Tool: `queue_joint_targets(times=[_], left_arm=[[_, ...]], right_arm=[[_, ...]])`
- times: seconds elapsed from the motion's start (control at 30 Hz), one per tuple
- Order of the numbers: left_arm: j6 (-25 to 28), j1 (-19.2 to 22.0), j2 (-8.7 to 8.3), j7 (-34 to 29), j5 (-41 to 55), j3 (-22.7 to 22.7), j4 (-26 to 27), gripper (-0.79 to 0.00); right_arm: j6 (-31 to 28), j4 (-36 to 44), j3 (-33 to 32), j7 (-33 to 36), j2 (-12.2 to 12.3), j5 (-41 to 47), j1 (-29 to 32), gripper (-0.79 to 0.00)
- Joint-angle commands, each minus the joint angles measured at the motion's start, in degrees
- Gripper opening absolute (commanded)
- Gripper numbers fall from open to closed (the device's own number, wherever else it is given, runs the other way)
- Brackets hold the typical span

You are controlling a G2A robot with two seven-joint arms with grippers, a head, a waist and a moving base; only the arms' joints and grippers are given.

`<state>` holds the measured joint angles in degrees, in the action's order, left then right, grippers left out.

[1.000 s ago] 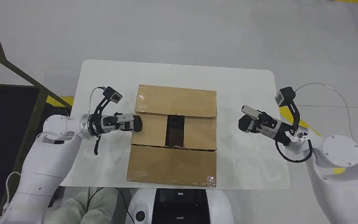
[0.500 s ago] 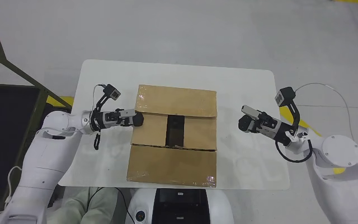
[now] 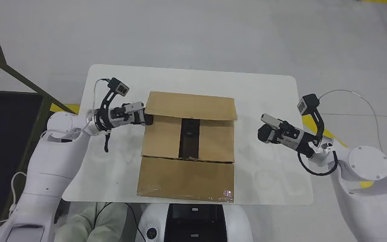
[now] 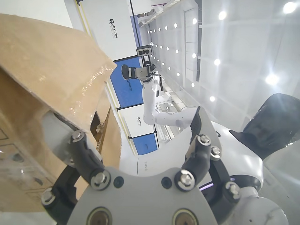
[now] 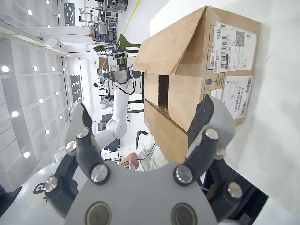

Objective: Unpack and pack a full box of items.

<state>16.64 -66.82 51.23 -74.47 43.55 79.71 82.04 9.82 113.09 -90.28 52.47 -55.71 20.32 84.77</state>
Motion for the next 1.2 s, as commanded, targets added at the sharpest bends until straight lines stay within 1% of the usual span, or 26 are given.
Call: queue_joint_targets(times=[0.0, 0.17, 0.37, 0.53, 0.83, 1.0, 1.17], left_arm=[[-0.3, 0.5, 0.13, 0.2, 0.6, -0.2, 0.0, 0.000], [-1.1, 2.4, 0.63, 1.3, 1.5, -1.4, -0.4, 0.000], [-1.8, 5.7, 1.45, 1.8, 3.5, -3.4, -1.5, 0.000], [-1.8, 9.1, 2.12, 2.3, 4.6, -4.6, -3.5, 0.000], [-1.6, 16.7, 3.68, 3.3, 4.7, -8.1, -9.8, 0.000], [-0.9, 20.0, 4.89, 4.3, 4.4, -11.1, -14.2, 0.000], [1.0, 23.3, 6.29, 4.6, 4.8, -13.9, -18.5, 0.000]], right_arm=[[0.0, 0.0, 0.0, 0.0, 0.0, 0.0, 0.0, 0.000], [0.0, 0.0, 0.0, 0.0, 0.0, 0.0, 0.0, 0.000], [0.0, 0.0, 0.0, 0.0, 0.0, 0.0, 0.0, 0.000], [0.0, 0.0, 0.0, 0.0, 0.0, 0.0, 0.0, 0.000], [0.0, 0.0, 0.0, 0.0, 0.0, 0.0, 0.0, 0.000], [0.0, 0.0, 0.0, 0.0, 0.0, 0.0, 0.0, 0.000], [0.0, 0.0, 0.0, 0.0, 0.0, 0.0, 0.0, 0.000]])
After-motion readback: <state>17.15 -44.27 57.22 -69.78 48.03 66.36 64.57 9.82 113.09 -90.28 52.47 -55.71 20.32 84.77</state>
